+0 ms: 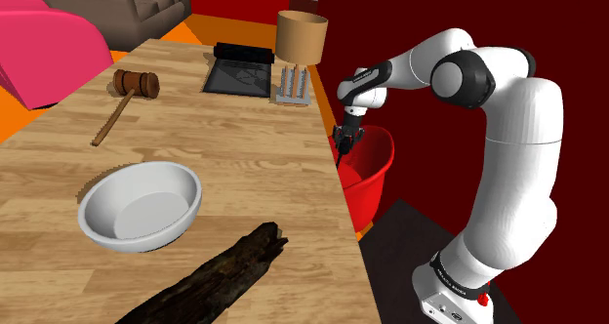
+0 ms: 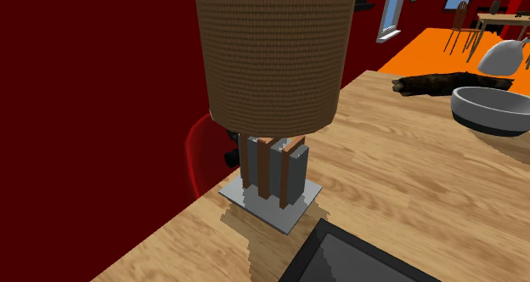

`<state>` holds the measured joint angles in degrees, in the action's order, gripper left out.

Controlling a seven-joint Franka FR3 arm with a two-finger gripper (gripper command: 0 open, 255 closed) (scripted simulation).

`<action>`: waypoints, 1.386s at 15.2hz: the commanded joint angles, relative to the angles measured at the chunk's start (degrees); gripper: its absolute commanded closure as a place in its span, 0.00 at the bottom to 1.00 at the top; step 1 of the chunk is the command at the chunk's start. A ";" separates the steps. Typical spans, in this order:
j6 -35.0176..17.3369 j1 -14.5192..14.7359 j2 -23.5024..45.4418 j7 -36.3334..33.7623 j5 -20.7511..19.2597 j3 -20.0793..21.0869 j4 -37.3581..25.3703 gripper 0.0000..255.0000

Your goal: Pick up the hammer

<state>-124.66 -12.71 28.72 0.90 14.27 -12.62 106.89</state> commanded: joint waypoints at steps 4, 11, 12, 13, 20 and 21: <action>-0.05 -0.01 0.09 0.01 0.02 0.01 -0.01 1.00; 1.59 0.18 -1.42 -0.44 -0.50 -0.27 -0.20 1.00; 2.16 0.24 -1.91 -0.59 -0.67 -0.36 -0.30 1.00; 2.73 0.29 -2.39 -0.73 -0.84 -0.45 -0.41 1.00; 6.85 0.61 -5.54 -1.73 -1.99 -0.98 -1.52 1.00; 7.45 0.65 -5.96 -1.87 -2.14 -1.05 -1.73 1.00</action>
<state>-117.81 -12.08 23.20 -0.86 12.29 -13.58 105.35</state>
